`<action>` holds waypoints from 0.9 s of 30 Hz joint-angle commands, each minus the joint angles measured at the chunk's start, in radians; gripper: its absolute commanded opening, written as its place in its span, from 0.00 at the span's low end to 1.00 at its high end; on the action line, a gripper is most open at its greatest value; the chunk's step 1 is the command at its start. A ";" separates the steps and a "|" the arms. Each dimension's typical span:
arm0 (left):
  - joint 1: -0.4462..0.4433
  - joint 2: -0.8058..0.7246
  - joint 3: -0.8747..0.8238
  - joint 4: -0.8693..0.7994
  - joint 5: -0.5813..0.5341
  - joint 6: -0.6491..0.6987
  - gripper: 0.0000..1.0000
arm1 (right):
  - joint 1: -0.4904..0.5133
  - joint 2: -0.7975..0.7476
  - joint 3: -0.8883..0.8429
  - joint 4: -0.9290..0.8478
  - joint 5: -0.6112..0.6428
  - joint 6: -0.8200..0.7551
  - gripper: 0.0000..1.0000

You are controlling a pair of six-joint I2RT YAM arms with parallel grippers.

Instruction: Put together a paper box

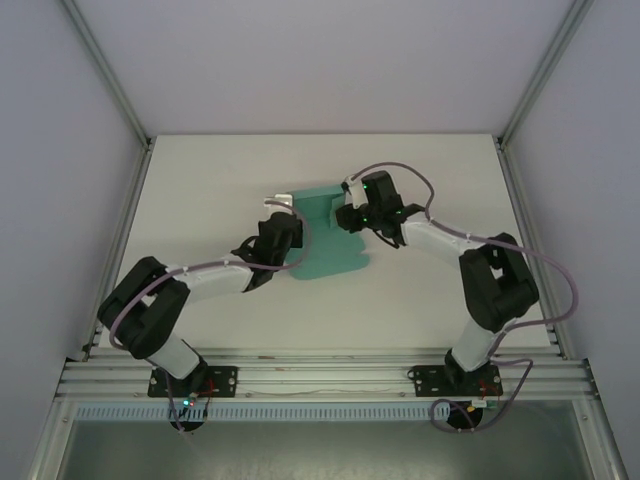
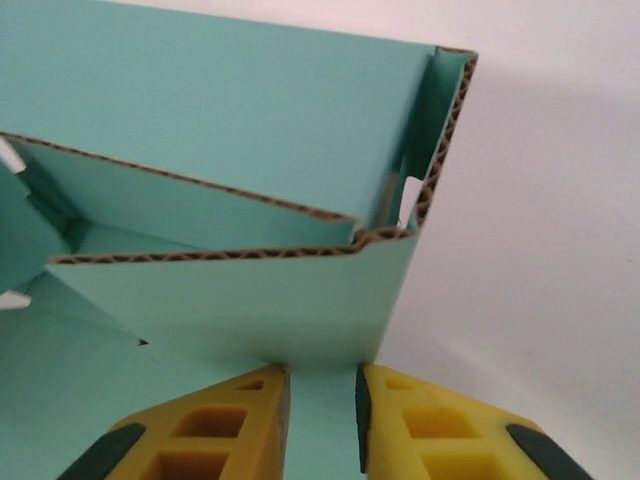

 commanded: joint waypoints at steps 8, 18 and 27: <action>-0.023 0.174 0.051 0.085 0.193 -0.020 0.00 | -0.005 0.084 -0.034 0.127 0.078 0.025 0.42; -0.015 0.227 0.036 0.077 0.191 0.021 0.00 | -0.164 0.040 -0.145 0.257 -0.429 -0.071 0.60; -0.002 0.252 0.052 0.059 0.202 0.011 0.00 | -0.168 0.056 -0.140 0.166 -0.536 -0.206 0.63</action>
